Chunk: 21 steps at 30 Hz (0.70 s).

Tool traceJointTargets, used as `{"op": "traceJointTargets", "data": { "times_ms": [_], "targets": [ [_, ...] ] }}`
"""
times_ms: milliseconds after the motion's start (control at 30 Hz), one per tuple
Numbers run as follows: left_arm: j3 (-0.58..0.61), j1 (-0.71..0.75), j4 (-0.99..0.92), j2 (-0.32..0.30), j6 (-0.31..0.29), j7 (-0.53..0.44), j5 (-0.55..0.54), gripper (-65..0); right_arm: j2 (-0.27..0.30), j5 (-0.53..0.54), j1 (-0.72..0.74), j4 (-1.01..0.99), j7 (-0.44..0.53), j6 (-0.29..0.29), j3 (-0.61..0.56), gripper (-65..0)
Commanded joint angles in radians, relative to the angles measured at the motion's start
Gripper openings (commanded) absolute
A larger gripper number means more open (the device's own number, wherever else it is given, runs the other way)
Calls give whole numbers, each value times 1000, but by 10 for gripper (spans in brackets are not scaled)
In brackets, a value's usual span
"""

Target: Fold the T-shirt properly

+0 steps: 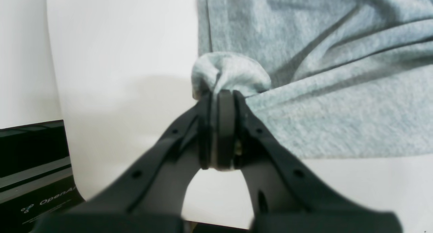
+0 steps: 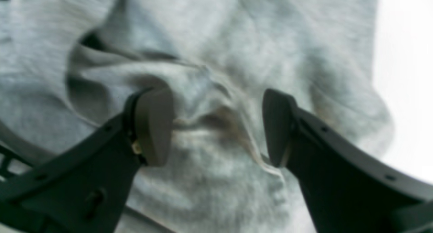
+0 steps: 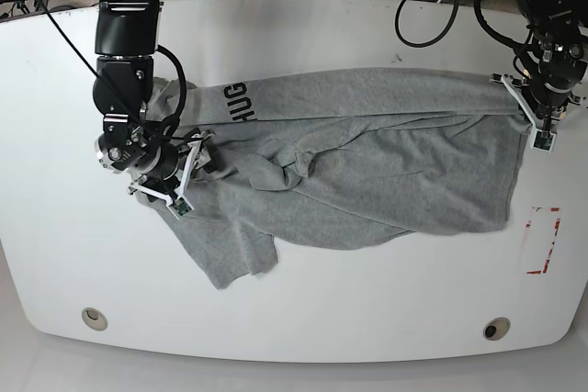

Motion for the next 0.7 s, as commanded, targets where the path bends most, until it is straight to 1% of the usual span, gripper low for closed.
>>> {"op": "traceJointTargets", "data": {
  "times_ms": [0,267,333,433,667],
  "targets": [
    [-3,-9,7,-15,5,-14,3,-650,13,9,21,15,18,-1,3,-250],
    [-1,-9,3,-15,5,-14,3,-650,20,17,18,-17,18,-1,3,-250],
    [-1,-9,3,-15,5,-14,3,-650,18,17,18,-17,18,-1,3,-265],
    [-1,-26,3,-15,5,-14,3,-650,15,18,18,-19,18,-1,3,-330],
    [-3,-35,1,-15,5,-14,3,-650,13,18,18,-14,17,-1,-5,-601]
  ]
}}
